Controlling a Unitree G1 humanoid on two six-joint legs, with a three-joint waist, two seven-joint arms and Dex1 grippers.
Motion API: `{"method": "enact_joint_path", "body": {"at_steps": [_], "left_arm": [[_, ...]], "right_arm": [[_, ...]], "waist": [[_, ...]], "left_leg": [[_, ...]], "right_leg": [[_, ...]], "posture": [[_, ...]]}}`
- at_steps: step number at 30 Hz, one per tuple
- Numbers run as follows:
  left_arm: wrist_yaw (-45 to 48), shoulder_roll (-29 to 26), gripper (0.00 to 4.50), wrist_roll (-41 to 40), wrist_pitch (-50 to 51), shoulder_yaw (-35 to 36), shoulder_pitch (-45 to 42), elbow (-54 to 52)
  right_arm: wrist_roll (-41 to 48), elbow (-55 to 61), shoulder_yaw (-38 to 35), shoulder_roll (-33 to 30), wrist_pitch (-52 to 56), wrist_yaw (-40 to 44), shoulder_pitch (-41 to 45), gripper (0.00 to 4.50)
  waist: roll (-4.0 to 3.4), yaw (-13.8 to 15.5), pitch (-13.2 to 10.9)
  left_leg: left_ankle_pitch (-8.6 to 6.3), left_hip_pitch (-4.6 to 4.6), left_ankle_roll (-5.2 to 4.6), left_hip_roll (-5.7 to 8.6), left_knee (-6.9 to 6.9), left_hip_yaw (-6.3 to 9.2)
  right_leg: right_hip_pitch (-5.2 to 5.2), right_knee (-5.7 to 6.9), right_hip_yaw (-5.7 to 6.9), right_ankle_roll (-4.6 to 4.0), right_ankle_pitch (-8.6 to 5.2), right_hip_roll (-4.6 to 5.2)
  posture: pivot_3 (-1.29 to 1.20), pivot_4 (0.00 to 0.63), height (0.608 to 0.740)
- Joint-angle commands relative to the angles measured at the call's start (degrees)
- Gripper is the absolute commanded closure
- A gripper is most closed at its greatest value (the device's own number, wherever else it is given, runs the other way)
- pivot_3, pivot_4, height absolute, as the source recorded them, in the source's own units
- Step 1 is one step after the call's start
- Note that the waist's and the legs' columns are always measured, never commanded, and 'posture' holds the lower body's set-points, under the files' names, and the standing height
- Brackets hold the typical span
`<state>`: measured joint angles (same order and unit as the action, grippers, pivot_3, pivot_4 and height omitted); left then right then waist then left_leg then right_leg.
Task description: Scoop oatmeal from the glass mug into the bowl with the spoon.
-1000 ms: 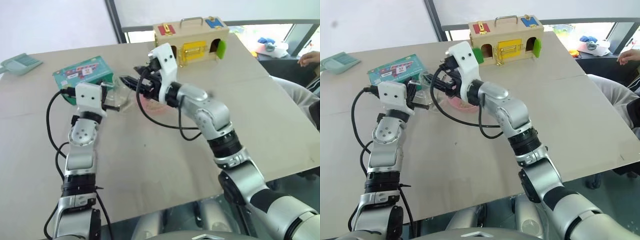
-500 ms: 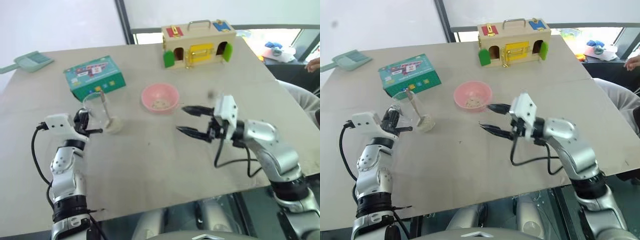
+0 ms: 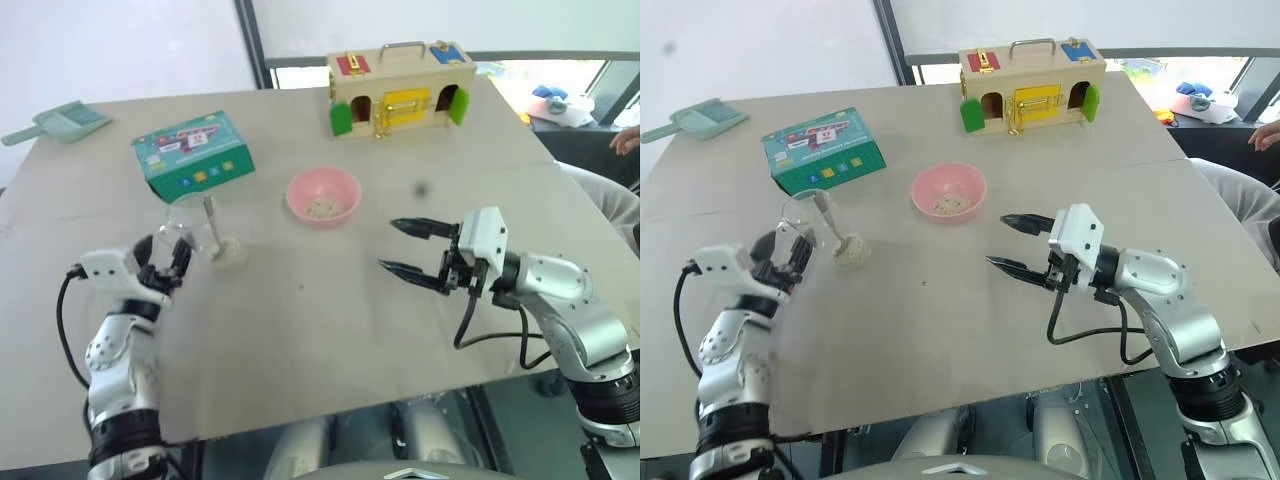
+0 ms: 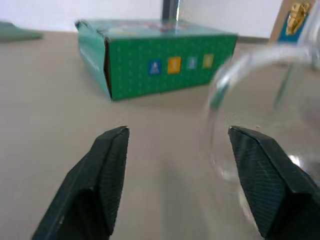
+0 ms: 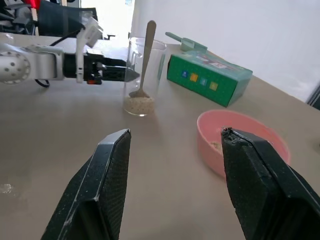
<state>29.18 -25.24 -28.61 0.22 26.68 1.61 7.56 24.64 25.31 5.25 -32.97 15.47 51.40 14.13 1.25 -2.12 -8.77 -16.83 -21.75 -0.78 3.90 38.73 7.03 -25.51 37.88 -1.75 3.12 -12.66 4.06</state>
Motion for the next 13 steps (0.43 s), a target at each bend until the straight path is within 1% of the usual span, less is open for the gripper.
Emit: {"method": "enact_joint_path", "body": {"at_steps": [1, 3, 4, 6, 8, 11, 13], "left_arm": [[7.3, -4.3, 1.18, -4.9, 9.8, -0.8, 10.3, -10.7], [12.5, -7.0, 1.18, -5.4, 12.1, -2.9, 17.6, -16.9], [14.2, -7.8, 1.18, -6.0, 12.9, -3.3, 19.9, -19.2], [16.0, -8.8, 1.18, -7.0, 14.0, -3.8, 22.1, -22.6], [17.6, -9.9, 1.18, -6.5, 14.4, -5.1, 22.4, -25.9], [18.6, -10.6, 1.18, -7.2, 15.8, -6.2, 21.5, -29.2], [19.1, -10.5, 1.18, -7.2, 15.8, -6.6, 20.4, -29.7]], "right_arm": [[-2.2, 1.1, -4.4, -4.7, 1.4, -1.0, -4.7, 1.61], [-4.7, -1.3, -5.8, -6.8, -1.1, -1.3, -8.2, 1.61], [-5.8, -2.8, -6.7, -6.9, -1.7, -2.5, -9.0, 1.61], [-6.2, -5.2, -8.0, -6.9, -2.6, -3.0, -9.9, 1.61], [-7.1, -9.4, -9.3, -6.5, -4.4, -4.0, -9.4, 1.61], [-8.6, -14.2, -10.0, -6.2, -7.3, -4.9, -7.9, 1.61], [-8.6, -15.9, -10.6, -4.7, -7.9, -6.6, -6.3, 1.61]], "waist": [[0.00, 0.1, 0.0], [-0.01, 0.3, 0.0], [-0.13, 0.5, -0.1], [-0.42, 1.2, -0.2], [-0.46, 1.5, -0.3], [-0.51, 1.6, -0.4], [-0.53, 1.5, -0.4]], "left_leg": [[-0.02, 0.01, -0.02, -0.01, -0.01, -0.01], [-0.05, 0.03, -0.08, 0.00, -0.02, -0.08], [-0.08, 0.07, -0.13, -0.01, -0.02, -0.11], [-0.21, 0.56, -0.34, -0.03, -0.10, -0.16], [-0.24, 1.09, -0.39, -0.11, -0.22, -0.20], [-0.23, 1.60, -0.38, -0.16, -0.22, -0.04], [-0.23, 1.85, -0.38, -0.16, -0.24, -0.09]], "right_leg": [[0.02, -0.03, -0.01, 0.00, 0.00, 0.00], [0.05, -0.05, -0.05, 0.00, 0.00, 0.01], [0.10, -0.06, -0.05, 0.00, -0.01, 0.02], [0.61, -0.22, -0.04, 0.00, -0.02, 0.01], [1.10, -0.33, -0.02, 0.01, -0.05, -0.04], [1.75, -0.45, 0.20, -0.01, -0.26, -0.16], [1.99, -0.46, 0.13, 0.04, -0.30, -0.29]], "posture": [[0.00, 0.150, 0.740], [0.00, 0.150, 0.740], [0.00, 0.150, 0.740], [0.00, 0.150, 0.740], [0.00, 0.150, 0.740], [0.00, 0.150, 0.740], [0.00, 0.150, 0.740]]}}
